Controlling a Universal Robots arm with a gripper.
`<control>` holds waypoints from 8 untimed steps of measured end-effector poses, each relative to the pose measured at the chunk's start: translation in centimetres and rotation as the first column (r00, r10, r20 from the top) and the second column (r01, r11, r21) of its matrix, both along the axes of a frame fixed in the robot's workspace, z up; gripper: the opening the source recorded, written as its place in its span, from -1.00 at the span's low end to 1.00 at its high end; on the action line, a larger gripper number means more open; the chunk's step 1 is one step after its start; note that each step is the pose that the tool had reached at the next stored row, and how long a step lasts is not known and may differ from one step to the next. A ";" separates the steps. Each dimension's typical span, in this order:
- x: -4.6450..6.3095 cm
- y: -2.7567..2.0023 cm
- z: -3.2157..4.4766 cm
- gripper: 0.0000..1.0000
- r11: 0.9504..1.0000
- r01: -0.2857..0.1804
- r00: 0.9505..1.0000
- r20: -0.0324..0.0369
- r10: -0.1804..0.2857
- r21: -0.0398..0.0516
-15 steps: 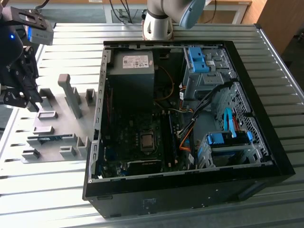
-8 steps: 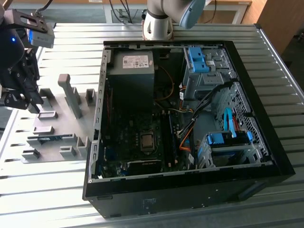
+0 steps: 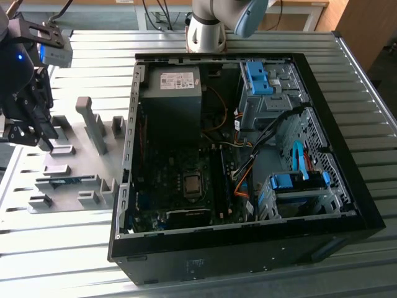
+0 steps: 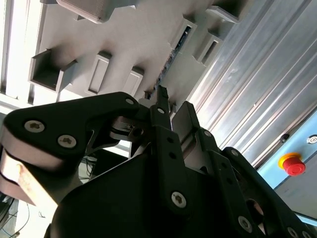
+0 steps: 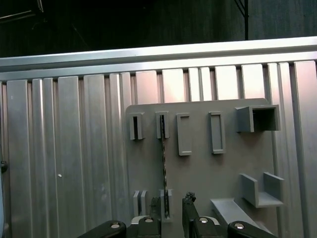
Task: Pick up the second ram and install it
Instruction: 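Pick up the second ram and move it above second insertion slot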
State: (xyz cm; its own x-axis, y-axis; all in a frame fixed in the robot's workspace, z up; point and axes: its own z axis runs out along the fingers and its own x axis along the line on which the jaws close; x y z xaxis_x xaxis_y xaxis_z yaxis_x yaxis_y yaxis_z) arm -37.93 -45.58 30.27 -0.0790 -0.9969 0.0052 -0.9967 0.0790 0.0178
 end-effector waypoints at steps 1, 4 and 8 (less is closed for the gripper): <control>0.0 0.00 -0.01 -0.38 1.000 0.000 1.000 0.000 0.000 0.000; 0.0 0.00 -0.05 -0.38 1.000 0.000 1.000 0.000 0.000 0.000; 0.0 0.00 -0.21 -0.38 1.000 0.000 1.000 0.000 0.000 0.000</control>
